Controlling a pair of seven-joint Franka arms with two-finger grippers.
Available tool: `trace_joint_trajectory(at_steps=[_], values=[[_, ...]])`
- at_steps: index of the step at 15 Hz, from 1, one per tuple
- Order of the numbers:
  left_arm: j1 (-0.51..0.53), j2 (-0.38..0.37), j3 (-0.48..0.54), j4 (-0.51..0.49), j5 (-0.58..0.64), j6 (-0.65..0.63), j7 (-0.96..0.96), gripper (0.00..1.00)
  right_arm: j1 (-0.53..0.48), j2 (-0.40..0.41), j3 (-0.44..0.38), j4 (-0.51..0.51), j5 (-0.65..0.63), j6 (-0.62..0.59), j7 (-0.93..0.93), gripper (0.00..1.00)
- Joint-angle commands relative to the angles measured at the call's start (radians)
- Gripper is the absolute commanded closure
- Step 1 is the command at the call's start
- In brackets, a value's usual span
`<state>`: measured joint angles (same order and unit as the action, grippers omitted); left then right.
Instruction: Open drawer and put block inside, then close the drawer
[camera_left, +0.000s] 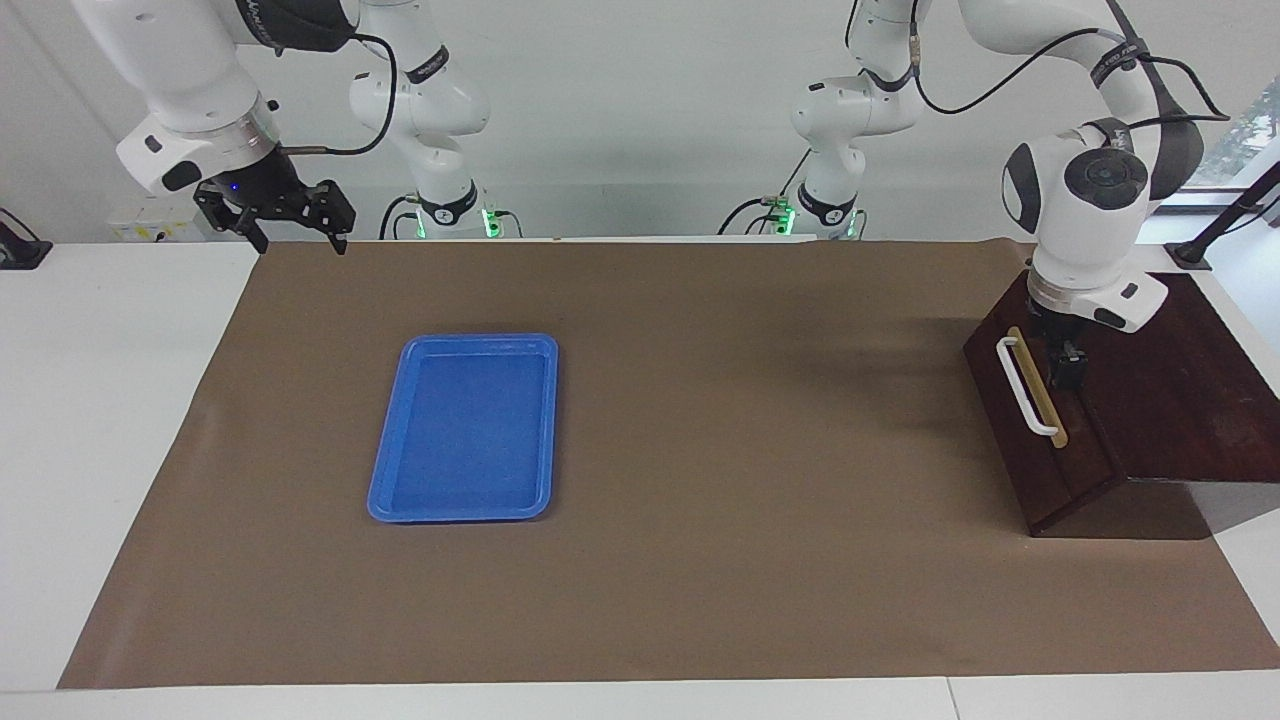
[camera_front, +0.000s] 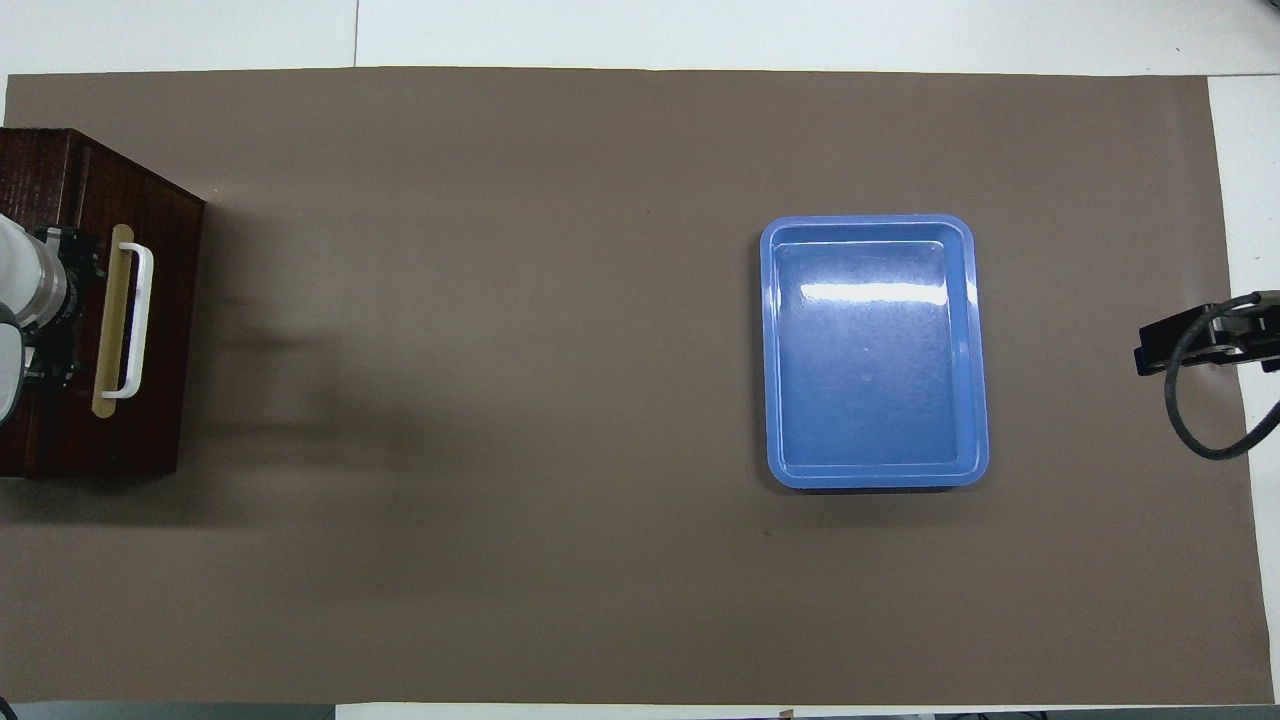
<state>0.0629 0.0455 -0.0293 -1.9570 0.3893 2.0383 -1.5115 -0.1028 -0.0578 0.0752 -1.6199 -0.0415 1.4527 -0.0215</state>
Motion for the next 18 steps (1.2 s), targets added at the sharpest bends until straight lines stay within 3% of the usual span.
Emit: trace_joint_trajectory(at_steps=[1, 3, 5, 8, 11, 14, 18], values=[[0.015, -0.019, -0.004, -0.014, 0.025, 0.014, 0.02, 0.0, -0.02, 0.003, 0.015, 0.008, 0.022, 0.011, 0.008, 0.0], [0.003, -0.024, -0.009, 0.021, -0.004, -0.012, 0.034, 0.0, -0.02, 0.003, 0.015, 0.008, 0.022, 0.009, 0.012, 0.0], [-0.008, -0.032, -0.018, 0.082, -0.123, -0.076, 0.092, 0.0, -0.02, 0.003, 0.015, 0.008, 0.023, 0.012, 0.012, 0.0], [-0.035, -0.05, -0.018, 0.182, -0.303, -0.209, 0.287, 0.0, -0.02, 0.001, 0.015, 0.002, 0.025, 0.028, 0.012, 0.0], [-0.037, -0.075, -0.024, 0.219, -0.415, -0.28, 0.478, 0.0, -0.02, 0.001, 0.015, 0.0, 0.043, 0.031, 0.014, 0.0], [-0.037, -0.09, -0.031, 0.251, -0.426, -0.432, 0.739, 0.0, -0.02, -0.002, 0.015, -0.003, 0.055, 0.034, 0.014, 0.0], [-0.025, -0.122, -0.02, 0.241, -0.426, -0.48, 1.083, 0.0, -0.02, -0.002, 0.014, -0.003, 0.055, 0.028, 0.012, 0.0]])
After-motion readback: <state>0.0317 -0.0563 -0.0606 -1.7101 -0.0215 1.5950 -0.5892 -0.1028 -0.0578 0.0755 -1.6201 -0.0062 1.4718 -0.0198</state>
